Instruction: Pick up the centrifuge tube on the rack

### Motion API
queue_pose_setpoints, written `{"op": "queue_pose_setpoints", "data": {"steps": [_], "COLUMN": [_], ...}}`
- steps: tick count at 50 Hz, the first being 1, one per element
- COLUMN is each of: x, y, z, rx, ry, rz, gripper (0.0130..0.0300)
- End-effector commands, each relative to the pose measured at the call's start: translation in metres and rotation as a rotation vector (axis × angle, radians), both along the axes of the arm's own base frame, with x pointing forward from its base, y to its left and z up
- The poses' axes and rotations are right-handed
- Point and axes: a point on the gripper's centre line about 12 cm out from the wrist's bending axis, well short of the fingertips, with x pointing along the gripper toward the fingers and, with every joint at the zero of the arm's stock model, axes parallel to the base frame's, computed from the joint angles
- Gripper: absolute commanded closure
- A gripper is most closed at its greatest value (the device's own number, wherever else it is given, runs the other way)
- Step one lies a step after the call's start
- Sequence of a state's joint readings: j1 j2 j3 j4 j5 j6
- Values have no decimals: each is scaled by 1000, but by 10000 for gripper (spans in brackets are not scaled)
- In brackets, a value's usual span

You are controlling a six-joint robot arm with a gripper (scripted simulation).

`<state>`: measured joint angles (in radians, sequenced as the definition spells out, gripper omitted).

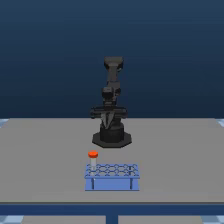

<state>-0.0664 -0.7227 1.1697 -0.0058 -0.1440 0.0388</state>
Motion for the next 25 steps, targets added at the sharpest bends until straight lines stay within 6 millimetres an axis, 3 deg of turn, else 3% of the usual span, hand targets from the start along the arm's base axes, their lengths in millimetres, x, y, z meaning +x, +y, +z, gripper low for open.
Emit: {"op": "queue_pose_setpoints", "data": {"steps": [1,25], "x": [0,0], "y": [0,0], "z": [0,0], "rx": [0,0], "ry": [0,0], "rz": [0,0], "gripper": [130,130]}}
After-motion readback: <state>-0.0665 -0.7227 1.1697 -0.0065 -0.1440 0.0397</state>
